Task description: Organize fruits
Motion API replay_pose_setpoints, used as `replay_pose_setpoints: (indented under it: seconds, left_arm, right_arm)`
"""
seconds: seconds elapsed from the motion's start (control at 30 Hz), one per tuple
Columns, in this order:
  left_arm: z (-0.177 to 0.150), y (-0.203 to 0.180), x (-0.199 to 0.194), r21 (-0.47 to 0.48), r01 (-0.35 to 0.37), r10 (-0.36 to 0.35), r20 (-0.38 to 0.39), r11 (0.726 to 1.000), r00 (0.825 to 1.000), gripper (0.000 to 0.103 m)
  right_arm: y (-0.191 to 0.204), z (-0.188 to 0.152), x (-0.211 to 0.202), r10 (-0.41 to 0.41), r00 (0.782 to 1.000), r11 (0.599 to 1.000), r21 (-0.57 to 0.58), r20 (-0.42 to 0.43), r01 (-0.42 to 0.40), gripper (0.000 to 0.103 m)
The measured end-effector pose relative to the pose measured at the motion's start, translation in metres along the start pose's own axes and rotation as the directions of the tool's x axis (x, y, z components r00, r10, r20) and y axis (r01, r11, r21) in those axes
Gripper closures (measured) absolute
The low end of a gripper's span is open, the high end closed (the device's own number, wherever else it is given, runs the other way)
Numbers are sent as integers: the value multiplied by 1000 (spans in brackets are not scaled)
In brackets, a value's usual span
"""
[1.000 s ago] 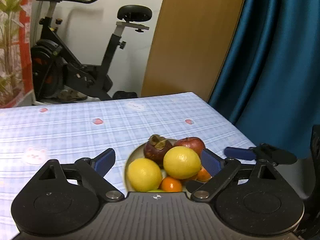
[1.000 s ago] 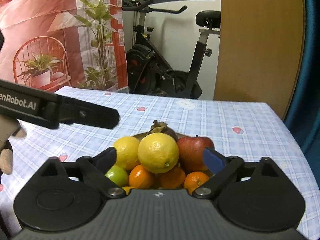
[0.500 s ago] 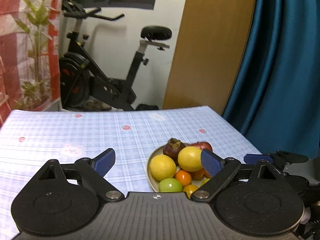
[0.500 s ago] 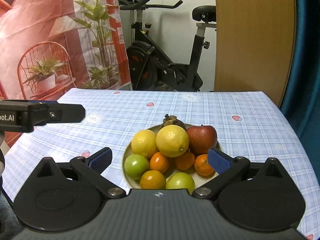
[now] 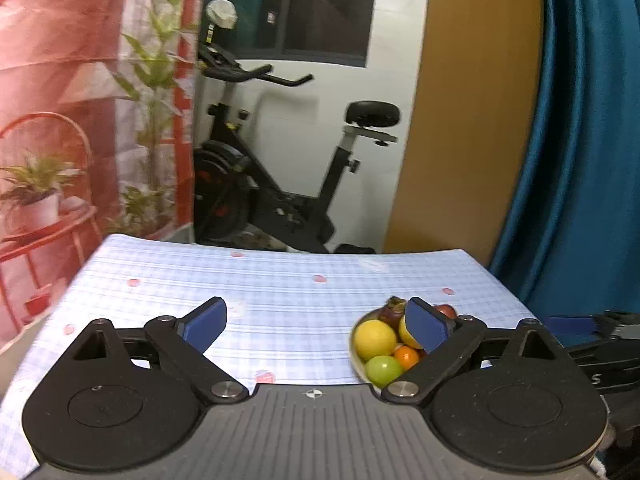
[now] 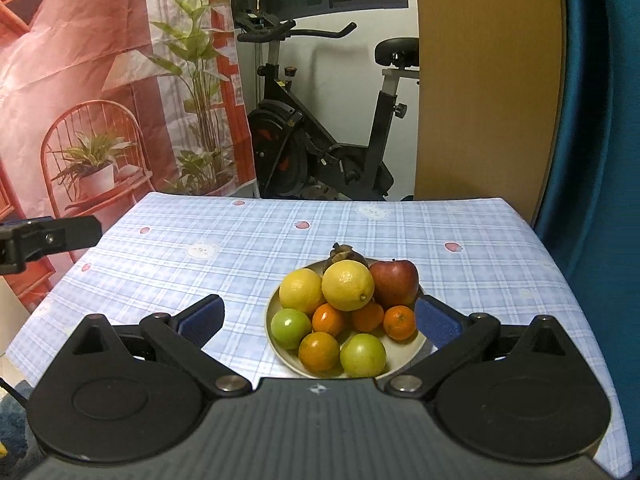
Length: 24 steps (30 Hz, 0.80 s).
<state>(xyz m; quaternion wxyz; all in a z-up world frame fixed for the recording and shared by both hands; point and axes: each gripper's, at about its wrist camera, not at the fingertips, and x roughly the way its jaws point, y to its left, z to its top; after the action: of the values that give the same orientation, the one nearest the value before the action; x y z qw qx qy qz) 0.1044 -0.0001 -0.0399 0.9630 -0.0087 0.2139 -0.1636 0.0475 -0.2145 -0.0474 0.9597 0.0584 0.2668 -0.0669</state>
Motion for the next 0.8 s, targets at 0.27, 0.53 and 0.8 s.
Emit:
replay_pose_setpoints:
  seconds: [0.27,0.53,0.8]
  left_arm:
    - [-2,8,-18,-34,-43,43,-8,998,999,5]
    - [-4,12,-26,-55,-91,91,-4,994,996,5]
    - [-4,5,-28,-45,-110,110,6,993,994,5]
  right_arm:
    - [7,-3,-17,5,1000,1000,-11,6,-5,0]
    - [12,-1,-18,11,1000,1000,-25,16,-11,0]
    - [14,-2,-20,14,1000,1000,-27,22,-13,0]
